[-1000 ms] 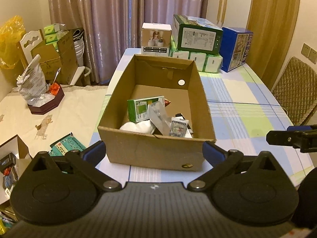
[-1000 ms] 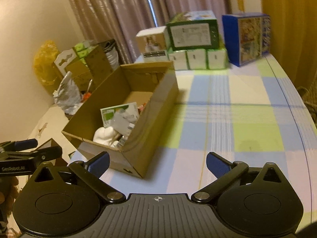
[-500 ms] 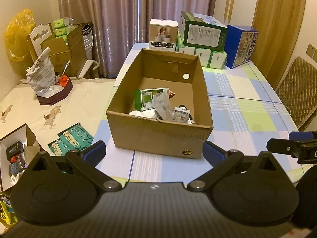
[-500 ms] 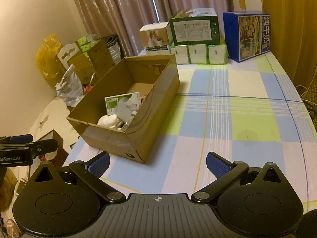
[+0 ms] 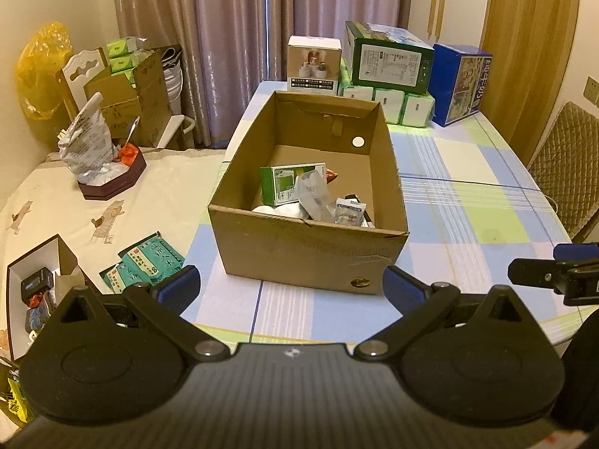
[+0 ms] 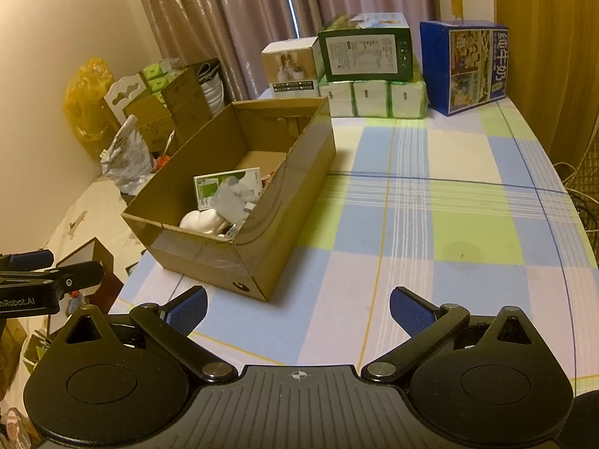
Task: Organize objects
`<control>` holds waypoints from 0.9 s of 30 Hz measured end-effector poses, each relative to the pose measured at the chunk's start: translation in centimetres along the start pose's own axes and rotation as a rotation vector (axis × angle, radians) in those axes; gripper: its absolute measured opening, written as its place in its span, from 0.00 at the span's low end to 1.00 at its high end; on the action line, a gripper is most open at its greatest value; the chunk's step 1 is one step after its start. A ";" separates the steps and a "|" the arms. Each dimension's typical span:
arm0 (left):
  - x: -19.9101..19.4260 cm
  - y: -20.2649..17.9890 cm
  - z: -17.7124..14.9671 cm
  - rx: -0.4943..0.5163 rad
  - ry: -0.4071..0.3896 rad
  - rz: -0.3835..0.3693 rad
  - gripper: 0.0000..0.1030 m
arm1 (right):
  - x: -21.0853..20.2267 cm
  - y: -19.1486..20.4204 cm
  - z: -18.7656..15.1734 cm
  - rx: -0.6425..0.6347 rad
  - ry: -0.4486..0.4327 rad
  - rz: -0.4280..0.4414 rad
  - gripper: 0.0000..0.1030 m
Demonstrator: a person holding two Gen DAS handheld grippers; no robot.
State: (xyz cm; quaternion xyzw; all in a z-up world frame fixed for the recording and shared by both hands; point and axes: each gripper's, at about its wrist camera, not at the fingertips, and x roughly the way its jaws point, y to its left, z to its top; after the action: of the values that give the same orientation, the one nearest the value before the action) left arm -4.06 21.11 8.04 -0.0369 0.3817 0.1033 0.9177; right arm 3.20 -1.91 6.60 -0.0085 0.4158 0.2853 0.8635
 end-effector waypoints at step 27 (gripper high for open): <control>0.6 -0.2 -0.3 0.016 0.010 -0.001 0.99 | 0.6 0.5 -0.3 -0.016 0.018 0.002 0.98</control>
State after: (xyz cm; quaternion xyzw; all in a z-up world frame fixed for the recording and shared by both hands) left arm -3.81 20.95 7.41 -0.0303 0.3873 0.0996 0.9160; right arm 3.03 -1.28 6.10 -0.0176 0.4212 0.2895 0.8593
